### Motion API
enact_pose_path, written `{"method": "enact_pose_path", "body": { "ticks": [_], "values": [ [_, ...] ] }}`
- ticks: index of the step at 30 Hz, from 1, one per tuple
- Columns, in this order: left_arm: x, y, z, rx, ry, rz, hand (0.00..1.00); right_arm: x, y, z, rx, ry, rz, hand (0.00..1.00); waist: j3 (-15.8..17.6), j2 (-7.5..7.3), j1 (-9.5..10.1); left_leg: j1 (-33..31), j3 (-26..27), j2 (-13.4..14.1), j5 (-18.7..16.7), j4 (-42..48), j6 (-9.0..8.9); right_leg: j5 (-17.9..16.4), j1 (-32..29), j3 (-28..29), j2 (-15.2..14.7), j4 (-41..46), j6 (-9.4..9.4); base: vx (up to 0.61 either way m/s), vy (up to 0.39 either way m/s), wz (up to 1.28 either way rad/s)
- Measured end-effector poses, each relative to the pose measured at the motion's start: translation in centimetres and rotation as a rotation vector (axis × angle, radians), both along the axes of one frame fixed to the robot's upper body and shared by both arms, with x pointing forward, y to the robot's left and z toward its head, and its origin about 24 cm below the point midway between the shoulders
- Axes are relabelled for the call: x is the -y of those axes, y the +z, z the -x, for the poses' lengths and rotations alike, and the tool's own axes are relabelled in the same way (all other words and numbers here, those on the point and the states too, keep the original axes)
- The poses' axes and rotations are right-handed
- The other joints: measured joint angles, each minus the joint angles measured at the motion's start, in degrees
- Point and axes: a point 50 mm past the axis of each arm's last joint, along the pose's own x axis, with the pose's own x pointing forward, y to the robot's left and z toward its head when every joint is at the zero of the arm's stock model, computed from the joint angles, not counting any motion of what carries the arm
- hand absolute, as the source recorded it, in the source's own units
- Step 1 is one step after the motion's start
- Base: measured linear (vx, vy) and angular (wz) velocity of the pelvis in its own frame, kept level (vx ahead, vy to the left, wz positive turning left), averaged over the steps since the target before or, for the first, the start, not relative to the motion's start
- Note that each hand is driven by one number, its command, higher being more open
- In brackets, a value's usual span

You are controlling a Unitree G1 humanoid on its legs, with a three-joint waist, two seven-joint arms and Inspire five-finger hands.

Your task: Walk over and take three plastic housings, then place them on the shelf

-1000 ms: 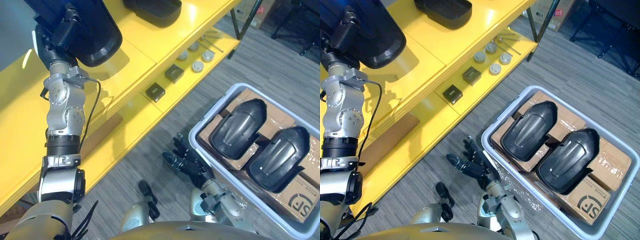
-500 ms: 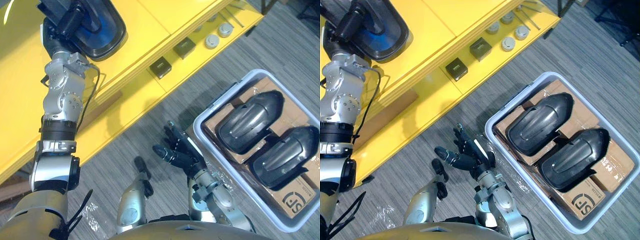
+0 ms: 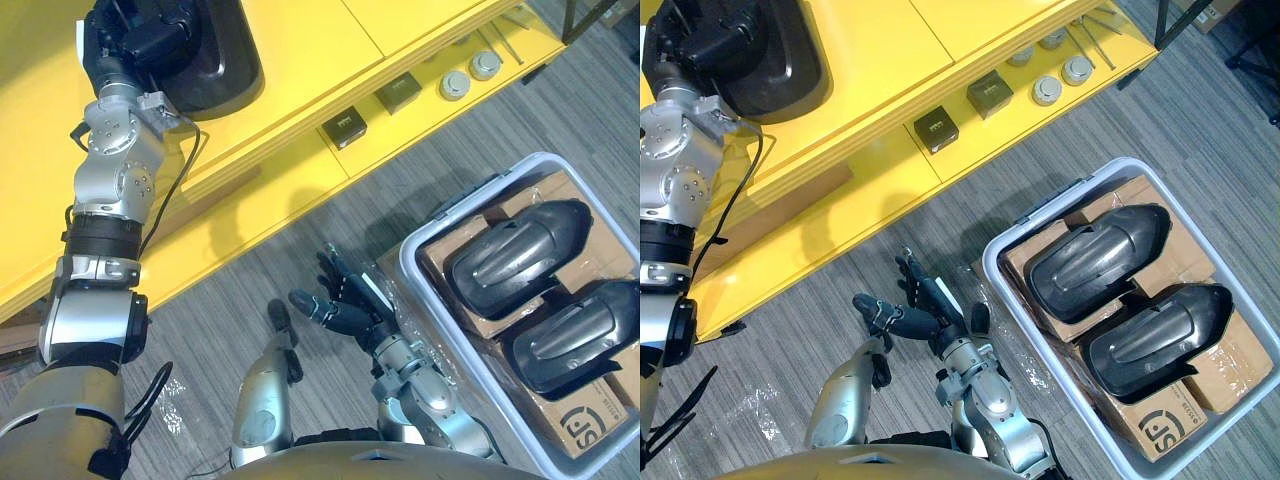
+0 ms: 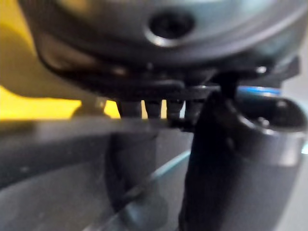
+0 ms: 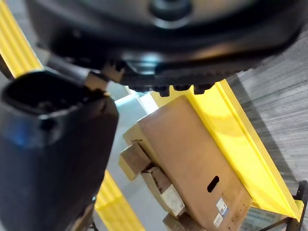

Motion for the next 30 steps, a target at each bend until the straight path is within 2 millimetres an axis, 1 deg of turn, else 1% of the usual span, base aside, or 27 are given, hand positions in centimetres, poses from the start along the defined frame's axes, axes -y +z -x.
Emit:
{"method": "enact_pose_path", "body": {
  "ticks": [2,3,5,8,10,13,15,17,20,21,23,24,25,27,28,30],
  "values": [
    [-0.6,0.1,0.1,-0.008,0.024,-0.014,1.0,-0.2,0.0,0.1,-0.004,-0.003,0.0,1.0,0.06,-0.11,0.01,0.03,0.0,0.03,0.02,0.0,-0.01,0.02,0.03,-0.01,0.02,-0.03,0.01,0.0,0.0,0.0],
    [-1.2,0.1,0.1,-0.025,0.06,-0.045,1.0,-0.2,-0.1,0.2,-0.008,0.0,0.0,1.0,0.12,-0.22,0.08,0.1,0.0,0.05,0.03,0.0,-0.02,0.05,0.15,-0.03,0.04,-0.06,0.03,0.0,0.0,0.0],
    [-1.6,0.4,0.1,-0.039,0.083,-0.044,1.0,-0.2,-0.2,0.2,-0.012,0.0,0.001,1.0,0.21,-0.39,0.3,0.23,-0.05,0.06,0.07,0.01,0.0,0.08,0.35,-0.1,0.04,-0.14,0.06,0.0,0.0,0.0],
    [-2.5,1.0,0.0,-0.091,0.134,-0.096,1.0,-0.5,-0.4,0.4,-0.024,0.012,0.001,1.0,0.6,-1.43,0.21,1.19,-0.09,0.13,0.08,-0.02,-0.02,0.18,1.54,-0.2,0.12,-0.6,0.18,0.0,0.0,0.0],
    [-2.8,1.0,0.0,-0.106,0.144,-0.098,1.0,-0.6,-0.5,0.5,-0.026,0.014,0.001,1.0,0.61,-1.53,0.2,1.34,-0.08,0.18,0.08,-0.08,-0.02,0.5,2.02,-0.27,0.22,-1.3,0.31,0.0,0.0,0.0],
    [-3.3,0.7,0.0,-0.123,0.161,-0.075,1.0,-0.8,-0.5,0.6,-0.032,0.014,0.001,1.0,0.6,-1.58,0.12,2.34,0.11,0.17,0.08,-0.54,-0.02,0.75,3.12,-0.21,0.33,-2.06,0.41,0.01,0.009,-0.03],
    [-3.8,0.3,0.1,-0.117,0.199,0.0,1.0,-1.0,-0.5,0.7,-0.034,0.015,0.0,1.0,0.57,-1.62,0.09,3.27,0.16,0.38,0.08,-0.93,-0.16,1.23,4.39,-0.35,0.69,-3.22,0.3,0.03,0.002,-0.02],
    [-4.0,0.4,0.2,-0.098,0.209,0.022,1.0,-1.0,-0.5,0.7,-0.034,0.011,-0.001,1.0,0.5,-1.73,0.14,3.29,0.2,0.48,0.09,-1.0,-0.18,1.41,4.49,-0.37,0.82,-3.53,0.31,0.0,0.0,0.0],
    [-4.1,0.4,0.2,-0.054,0.21,0.075,1.0,-1.0,-0.7,0.8,-0.041,-0.001,0.003,1.0,0.27,-2.22,0.11,4.86,0.49,0.53,0.17,-1.93,-0.29,1.96,6.23,-0.42,1.07,-5.15,0.31,0.04,0.008,-0.05],
    [-4.1,0.5,0.3,-0.039,0.202,0.095,1.0,-1.0,-0.6,0.8,-0.041,-0.002,0.001,1.0,0.02,-2.6,0.11,5.32,0.66,0.53,0.17,-2.13,-0.3,2.04,6.61,-0.35,1.12,-5.48,0.29,0.04,0.01,-0.06],
    [-3.0,1.3,0.3,0.035,0.145,0.135,1.0,-1.2,-0.6,0.7,-0.038,-0.003,-0.004,1.0,-0.78,-3.72,0.11,6.8,0.89,0.49,0.26,-3.2,-0.42,2.22,8.08,-0.39,1.29,-6.64,0.31,0.05,0.015,-0.05],
    [-2.6,1.5,0.3,0.053,0.125,0.142,1.0,-1.2,-0.5,0.7,-0.038,-0.004,-0.005,1.0,-1.09,-4.0,0.13,7.07,0.95,0.45,0.27,-3.46,-0.44,2.27,8.34,-0.39,1.31,-6.94,0.33,0.06,0.02,-0.02],
    [-1.6,2.1,0.3,0.098,0.069,0.167,1.0,-1.2,-0.5,0.7,-0.03,-0.003,-0.002,1.0,-1.79,-4.51,0.08,7.46,0.98,0.33,0.34,-3.96,-0.49,2.37,8.75,-0.43,1.33,-7.49,0.37,0.06,0.018,-0.01],
    [0.0,3.1,0.5,0.157,0.005,0.164,1.0,-1.3,-0.2,0.5,-0.007,-0.005,-0.005,1.0,-2.25,-4.98,0.1,8.64,1.07,0.13,0.34,-4.66,-0.49,2.5,10.04,-0.48,1.31,-8.4,0.43,0.06,0.02,-0.01],
    [0.8,3.6,0.7,0.186,-0.033,0.176,1.0,-1.3,-0.1,0.4,-0.001,-0.006,-0.009,1.0,-2.93,-5.0,0.11,8.89,1.18,0.06,0.38,-4.95,-0.46,2.61,10.25,-0.56,1.33,-8.7,0.45,0.07,0.016,0.01],
    [2.9,4.8,1.6,0.271,-0.125,0.19,1.0,-1.6,0.4,0.0,0.035,-0.011,-0.002,1.0,-3.08,-4.96,0.04,10.72,1.19,-0.06,0.39,-5.84,-0.45,2.69,12.04,-0.85,1.36,-9.23,0.4,0.06,0.013,0.0]
  ]
}}
